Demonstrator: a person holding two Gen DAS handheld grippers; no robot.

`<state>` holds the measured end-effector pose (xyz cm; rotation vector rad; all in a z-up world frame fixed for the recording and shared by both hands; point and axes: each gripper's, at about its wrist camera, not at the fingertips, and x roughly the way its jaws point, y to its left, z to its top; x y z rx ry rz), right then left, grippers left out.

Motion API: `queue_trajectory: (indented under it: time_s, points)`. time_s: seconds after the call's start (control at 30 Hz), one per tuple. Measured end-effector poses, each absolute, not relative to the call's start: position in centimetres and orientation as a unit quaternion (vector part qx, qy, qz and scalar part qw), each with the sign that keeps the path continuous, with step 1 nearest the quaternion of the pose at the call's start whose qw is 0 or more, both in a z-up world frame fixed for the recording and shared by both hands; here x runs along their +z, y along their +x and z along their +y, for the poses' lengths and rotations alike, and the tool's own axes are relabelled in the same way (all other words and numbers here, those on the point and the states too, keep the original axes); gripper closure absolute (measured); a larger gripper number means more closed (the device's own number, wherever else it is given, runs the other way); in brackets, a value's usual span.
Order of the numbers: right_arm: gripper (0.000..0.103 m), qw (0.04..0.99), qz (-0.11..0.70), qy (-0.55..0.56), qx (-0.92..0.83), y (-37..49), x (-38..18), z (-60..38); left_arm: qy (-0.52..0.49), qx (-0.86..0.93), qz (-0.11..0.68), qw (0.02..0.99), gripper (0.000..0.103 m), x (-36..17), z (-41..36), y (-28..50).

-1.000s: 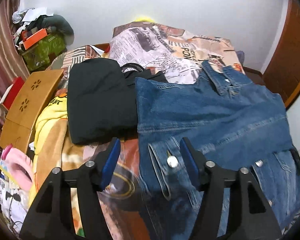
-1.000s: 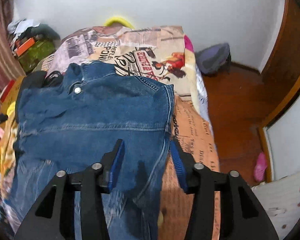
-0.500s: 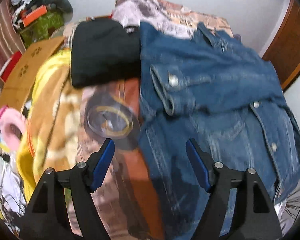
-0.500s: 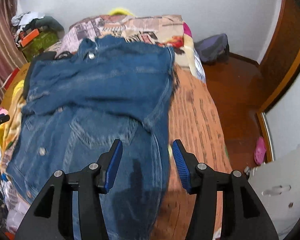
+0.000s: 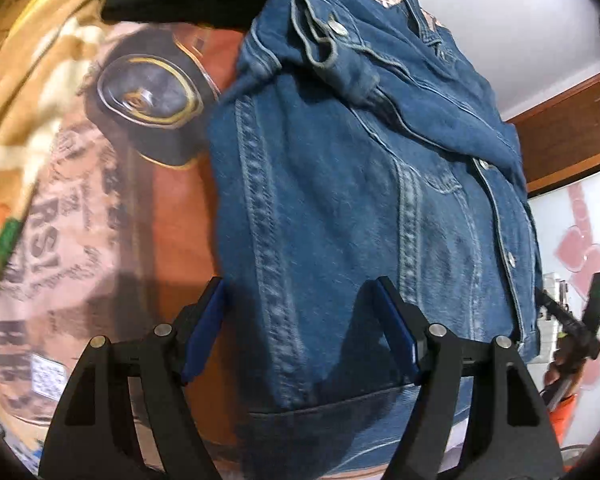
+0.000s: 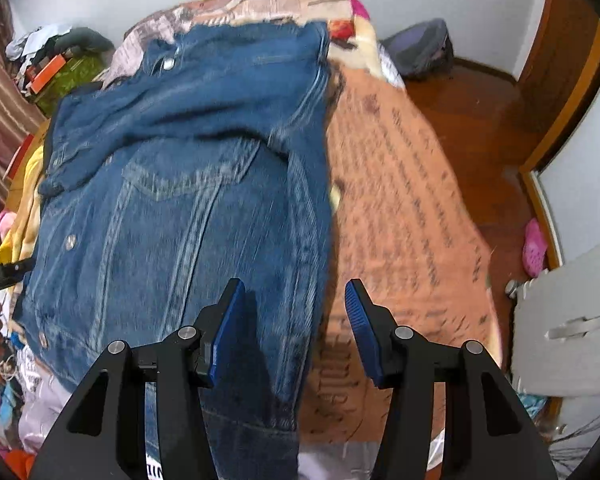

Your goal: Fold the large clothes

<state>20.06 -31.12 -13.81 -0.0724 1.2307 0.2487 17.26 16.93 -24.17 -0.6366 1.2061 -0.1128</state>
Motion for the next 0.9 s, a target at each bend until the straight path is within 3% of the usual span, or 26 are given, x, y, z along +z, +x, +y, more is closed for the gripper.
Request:
queue_trajectory:
  time_s: [0.23,0.33,0.53,0.57,0.6,0.9]
  points:
    - [0.049,0.816,0.561,-0.030,0.137,18.6,-14.1,-30.0,-0.313,-0.063,0.542,0.777,0.031,-23.7,15.9,16.3]
    - [0.049,0.814,0.559,-0.029,0.158,18.3,-13.8,-28.9,-0.311,-0.088,0.541,0.776,0.043,-23.2,15.7,16.1]
    - [0.083,0.813,0.551,-0.046,0.180,18.6,-13.3,-27.1,-0.266,-0.127,0.523,0.800,0.078,-20.2,14.7,15.9]
    - [0.092,0.814,0.549,-0.046,0.184,18.8,-12.9,-26.9,-0.253,-0.124,0.521,0.806,0.089,-19.7,14.5,16.2]
    - [0.092,0.816,0.545,-0.046,0.187,19.0,-12.4,-26.7,-0.242,-0.123,0.517,0.812,0.097,-19.1,14.4,16.3]
    - [0.094,0.849,0.490,-0.066,0.184,21.9,-9.0,-24.8,-0.279,-0.155,0.424,0.847,0.098,-12.5,16.1,19.2]
